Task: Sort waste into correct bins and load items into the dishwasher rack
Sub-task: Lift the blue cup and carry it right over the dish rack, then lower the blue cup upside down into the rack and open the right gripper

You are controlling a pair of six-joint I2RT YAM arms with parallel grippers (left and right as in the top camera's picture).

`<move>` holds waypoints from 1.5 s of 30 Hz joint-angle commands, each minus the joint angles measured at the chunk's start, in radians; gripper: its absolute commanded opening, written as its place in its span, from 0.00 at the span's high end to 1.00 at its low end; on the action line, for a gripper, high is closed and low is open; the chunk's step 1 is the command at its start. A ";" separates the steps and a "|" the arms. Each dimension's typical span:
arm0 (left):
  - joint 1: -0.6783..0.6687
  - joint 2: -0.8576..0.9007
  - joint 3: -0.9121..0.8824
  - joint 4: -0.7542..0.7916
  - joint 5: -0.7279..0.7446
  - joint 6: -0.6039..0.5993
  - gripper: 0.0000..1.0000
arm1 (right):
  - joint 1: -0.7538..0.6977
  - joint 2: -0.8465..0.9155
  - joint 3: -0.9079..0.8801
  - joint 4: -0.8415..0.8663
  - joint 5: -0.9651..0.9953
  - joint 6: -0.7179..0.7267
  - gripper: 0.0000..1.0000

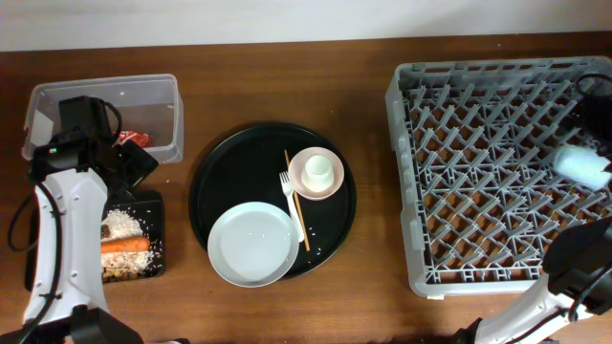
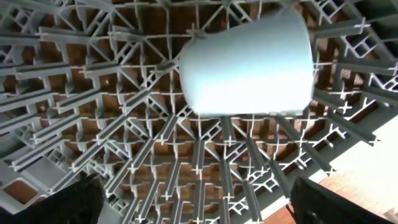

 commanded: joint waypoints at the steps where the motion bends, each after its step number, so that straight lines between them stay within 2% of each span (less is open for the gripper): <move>1: 0.003 0.002 0.006 -0.001 -0.004 -0.011 0.01 | 0.014 -0.037 0.005 -0.004 -0.016 0.000 0.00; 9: 0.003 0.002 0.006 -0.001 -0.004 -0.011 0.01 | 0.013 -0.023 0.005 0.012 0.018 0.001 0.01; 23: 0.004 0.002 0.006 -0.001 -0.004 -0.011 0.01 | 0.014 0.114 0.005 0.046 0.017 0.001 0.01; 29: 0.004 0.002 0.006 -0.001 -0.004 -0.011 0.01 | 0.034 0.124 0.005 0.043 -0.046 -0.010 0.11; 34: 0.004 0.002 0.006 -0.001 -0.004 -0.011 0.01 | 0.110 0.128 0.005 0.061 -0.009 -0.012 0.14; 37: 0.004 0.002 0.006 -0.001 -0.004 -0.011 0.01 | 0.159 0.155 0.005 0.068 0.148 0.080 0.23; 40: 0.004 0.002 0.006 -0.001 -0.004 -0.011 0.01 | 0.178 0.193 0.005 0.069 0.165 0.092 0.27; 45: 0.004 0.002 0.006 -0.001 -0.004 -0.011 0.01 | 0.183 0.242 0.005 0.074 0.170 0.100 0.40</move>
